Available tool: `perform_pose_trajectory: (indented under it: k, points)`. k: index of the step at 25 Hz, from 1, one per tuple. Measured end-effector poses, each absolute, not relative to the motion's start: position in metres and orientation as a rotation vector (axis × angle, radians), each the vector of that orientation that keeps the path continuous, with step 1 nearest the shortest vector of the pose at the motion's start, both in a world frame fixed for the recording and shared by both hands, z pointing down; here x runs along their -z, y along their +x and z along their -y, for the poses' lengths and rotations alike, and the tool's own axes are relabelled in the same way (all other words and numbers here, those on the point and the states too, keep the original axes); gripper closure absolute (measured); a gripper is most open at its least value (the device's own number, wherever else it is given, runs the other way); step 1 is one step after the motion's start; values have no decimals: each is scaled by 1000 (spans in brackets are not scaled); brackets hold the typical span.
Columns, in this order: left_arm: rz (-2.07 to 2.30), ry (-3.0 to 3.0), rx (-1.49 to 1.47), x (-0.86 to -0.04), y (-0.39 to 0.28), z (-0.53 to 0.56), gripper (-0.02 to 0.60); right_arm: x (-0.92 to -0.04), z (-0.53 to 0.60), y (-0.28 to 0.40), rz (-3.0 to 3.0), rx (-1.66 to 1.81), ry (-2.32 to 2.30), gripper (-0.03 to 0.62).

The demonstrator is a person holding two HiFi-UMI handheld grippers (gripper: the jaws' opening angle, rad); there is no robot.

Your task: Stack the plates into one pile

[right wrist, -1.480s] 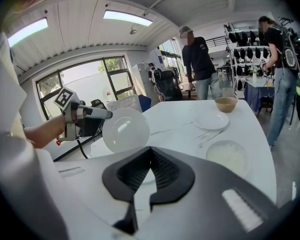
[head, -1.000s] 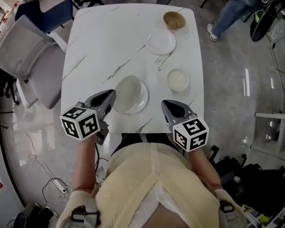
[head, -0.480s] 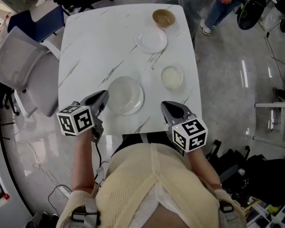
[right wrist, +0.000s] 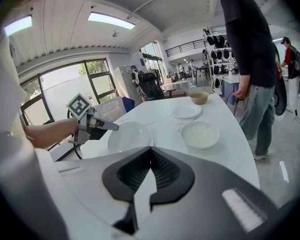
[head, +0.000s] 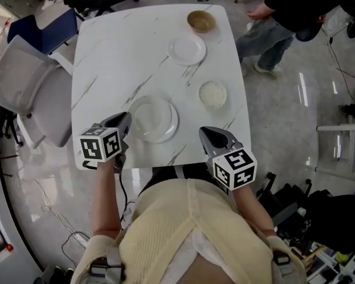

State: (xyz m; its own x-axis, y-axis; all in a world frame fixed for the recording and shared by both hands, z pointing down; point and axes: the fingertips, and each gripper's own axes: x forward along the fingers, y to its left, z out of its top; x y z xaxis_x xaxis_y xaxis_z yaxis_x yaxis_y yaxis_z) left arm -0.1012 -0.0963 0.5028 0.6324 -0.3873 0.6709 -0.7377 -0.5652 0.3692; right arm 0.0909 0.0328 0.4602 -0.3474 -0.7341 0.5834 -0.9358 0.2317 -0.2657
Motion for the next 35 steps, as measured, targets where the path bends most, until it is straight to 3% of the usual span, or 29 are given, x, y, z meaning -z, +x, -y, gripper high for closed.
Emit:
perform_pose_trajectory:
  k: [11,25,35]
  points:
    - [941,2232,-948,-525,-94,95,523,-470,-33,89,2151,-829,1536,591]
    - [938,2286,-1057,-538,-86,97,572,-471,-35,91,2152,-834,1544,591]
    - [895,2496,-612,-465,-70,99,574,-455,-23,88,2167,-796,1591,591]
